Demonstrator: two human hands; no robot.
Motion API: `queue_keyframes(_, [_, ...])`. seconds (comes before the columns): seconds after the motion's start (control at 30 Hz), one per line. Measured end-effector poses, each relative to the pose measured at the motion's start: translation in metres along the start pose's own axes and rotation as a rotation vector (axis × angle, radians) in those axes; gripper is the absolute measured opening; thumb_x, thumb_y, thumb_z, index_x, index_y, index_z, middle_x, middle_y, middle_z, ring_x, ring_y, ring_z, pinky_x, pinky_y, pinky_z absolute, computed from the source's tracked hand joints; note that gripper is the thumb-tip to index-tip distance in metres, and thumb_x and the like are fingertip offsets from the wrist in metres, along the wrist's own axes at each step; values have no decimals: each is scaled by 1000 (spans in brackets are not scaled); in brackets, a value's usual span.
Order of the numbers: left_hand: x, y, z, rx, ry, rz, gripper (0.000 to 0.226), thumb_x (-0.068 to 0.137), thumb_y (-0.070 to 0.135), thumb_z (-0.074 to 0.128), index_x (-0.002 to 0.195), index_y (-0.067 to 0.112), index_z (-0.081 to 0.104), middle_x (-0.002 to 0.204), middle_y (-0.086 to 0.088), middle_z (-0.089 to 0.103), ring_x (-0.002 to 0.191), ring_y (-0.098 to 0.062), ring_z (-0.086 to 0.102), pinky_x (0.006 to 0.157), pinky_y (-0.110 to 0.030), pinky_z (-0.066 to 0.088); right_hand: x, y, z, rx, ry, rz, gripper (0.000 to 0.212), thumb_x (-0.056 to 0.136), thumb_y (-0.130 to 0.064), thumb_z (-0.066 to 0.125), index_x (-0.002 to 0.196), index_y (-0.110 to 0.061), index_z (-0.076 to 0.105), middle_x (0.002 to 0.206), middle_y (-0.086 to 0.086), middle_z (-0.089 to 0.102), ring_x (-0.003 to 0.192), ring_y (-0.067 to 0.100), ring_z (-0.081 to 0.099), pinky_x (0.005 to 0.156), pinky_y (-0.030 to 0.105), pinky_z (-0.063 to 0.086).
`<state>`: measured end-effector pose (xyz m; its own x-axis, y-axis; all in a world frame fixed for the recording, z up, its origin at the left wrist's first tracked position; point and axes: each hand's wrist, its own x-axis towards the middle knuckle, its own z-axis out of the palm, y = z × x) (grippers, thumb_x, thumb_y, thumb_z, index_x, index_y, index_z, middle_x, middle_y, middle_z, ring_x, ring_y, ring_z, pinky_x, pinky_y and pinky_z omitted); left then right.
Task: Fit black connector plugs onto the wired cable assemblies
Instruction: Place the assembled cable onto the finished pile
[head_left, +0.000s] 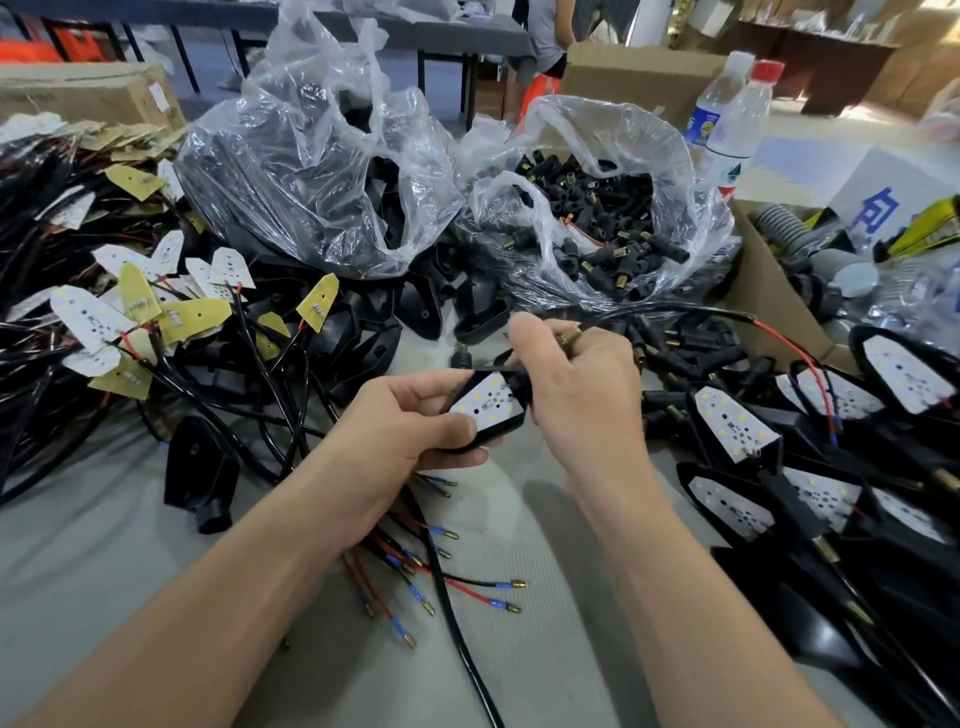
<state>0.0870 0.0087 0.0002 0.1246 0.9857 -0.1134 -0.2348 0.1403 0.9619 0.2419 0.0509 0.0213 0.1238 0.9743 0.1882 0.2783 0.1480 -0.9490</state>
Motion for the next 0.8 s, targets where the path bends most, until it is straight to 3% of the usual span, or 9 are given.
queue_keyframes(0.1, [1,4,3,-119,73,-18,25,88,7,64,110,5,76,96,-10,78,78,-17,74,60,-21,57,-3,-22,-13,5,-29,-32,53,83,-59,62,67,-9,67,49,0,61,47,17,54,57,34,48])
queue_keyframes(0.2, [0,9,4,-211,111,-31,27,84,12,65,107,-1,72,89,-15,72,64,-15,67,56,-21,57,-10,-46,-39,-187,189,-130,53,88,-58,58,53,-18,62,48,-11,61,49,8,56,55,15,39])
queue_keyframes(0.27, [-3,13,7,-181,114,-42,20,93,8,59,105,-3,70,90,-17,73,57,-13,61,52,-20,53,-25,-62,-52,-361,321,-290,47,89,-54,61,53,-25,53,49,-16,56,53,8,52,56,17,37])
queue_keyframes(0.4, [-12,27,22,-36,16,-36,24,98,9,49,106,-7,65,82,-18,71,51,-15,53,45,-21,43,-64,-88,-74,-634,235,-684,12,82,-32,76,91,-28,69,84,-16,70,87,10,59,82,29,43])
queue_keyframes(0.5, [-24,42,35,68,-144,-12,30,81,16,64,98,-8,69,78,-23,67,49,-18,52,44,-22,41,-79,-87,-102,-1154,23,-753,51,81,-28,75,130,-23,62,133,-3,65,128,24,52,111,39,28])
queue_keyframes(0.6, [-32,52,53,14,-219,-10,21,80,19,67,89,1,74,75,-18,66,50,-17,53,45,-22,43,-98,-91,-131,-1338,28,-643,39,76,-27,79,111,-30,63,84,-12,70,79,21,68,72,36,41])
queue_keyframes(0.67, [-30,52,72,-63,-158,-15,19,81,20,66,88,4,74,73,-12,68,51,-14,59,46,-21,49,-108,-94,-156,-1336,69,-527,33,68,-29,85,92,-34,63,61,-12,60,53,19,61,45,28,26])
queue_keyframes(0.73, [-22,49,97,-119,-102,-43,15,89,12,64,98,3,73,79,-9,75,57,-12,68,51,-20,55,-114,-93,-182,-1348,41,-416,31,69,-39,85,88,-33,61,62,-10,61,55,20,63,40,29,37])
queue_keyframes(0.8, [-16,47,123,-175,-125,-81,20,96,3,59,115,1,68,91,-9,78,70,-13,75,59,-21,59,-115,-85,-203,-1239,69,-292,17,87,-40,69,98,-29,64,74,-5,68,70,26,66,55,39,53])
